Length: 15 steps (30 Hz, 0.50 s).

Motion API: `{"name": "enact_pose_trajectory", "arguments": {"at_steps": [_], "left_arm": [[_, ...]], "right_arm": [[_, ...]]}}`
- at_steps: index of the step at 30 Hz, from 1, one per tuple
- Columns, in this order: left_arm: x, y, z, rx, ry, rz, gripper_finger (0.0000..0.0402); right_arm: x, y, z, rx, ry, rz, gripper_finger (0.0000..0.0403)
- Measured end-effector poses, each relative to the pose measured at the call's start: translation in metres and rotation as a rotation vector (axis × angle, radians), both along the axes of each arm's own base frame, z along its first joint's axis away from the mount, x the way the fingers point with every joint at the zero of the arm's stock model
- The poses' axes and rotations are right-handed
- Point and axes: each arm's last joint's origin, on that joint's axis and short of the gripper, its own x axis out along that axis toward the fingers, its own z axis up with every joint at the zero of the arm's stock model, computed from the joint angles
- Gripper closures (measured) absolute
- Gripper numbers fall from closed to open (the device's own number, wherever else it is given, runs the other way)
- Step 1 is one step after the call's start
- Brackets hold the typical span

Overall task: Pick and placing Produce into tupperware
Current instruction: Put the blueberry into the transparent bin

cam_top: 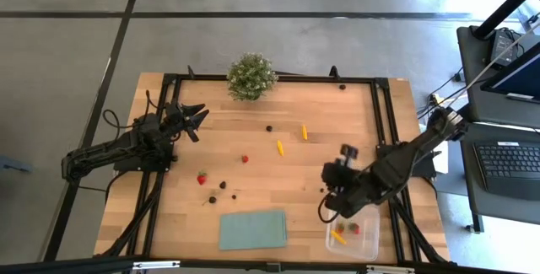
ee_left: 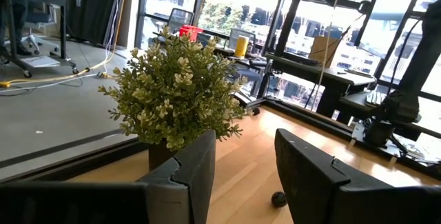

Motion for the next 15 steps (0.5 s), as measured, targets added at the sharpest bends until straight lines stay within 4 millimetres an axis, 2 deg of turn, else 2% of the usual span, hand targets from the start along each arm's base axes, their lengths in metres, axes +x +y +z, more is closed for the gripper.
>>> {"name": "enact_pose_trajectory", "arguments": {"at_steps": [2, 5, 10, 15], "left_arm": [[0.000, 0.000, 0.000, 0.000, 0.000, 0.000, 0.0259], [0.000, 0.000, 0.000, 0.000, 0.000, 0.000, 0.0259], [0.000, 0.000, 0.000, 0.000, 0.000, 0.000, 0.0259], [0.000, 0.000, 0.000, 0.000, 0.000, 0.000, 0.0259]], "right_arm": [[0.003, -0.007, 0.002, -0.129, -0.055, 0.043, 0.0267], [-0.002, -0.022, -0.003, -0.159, -0.059, 0.005, 0.0262], [-0.028, -0.048, -0.011, -0.098, -0.101, -0.079, 0.0246], [-0.055, -0.068, -0.018, 0.035, -0.231, -0.050, 0.0224]]}}
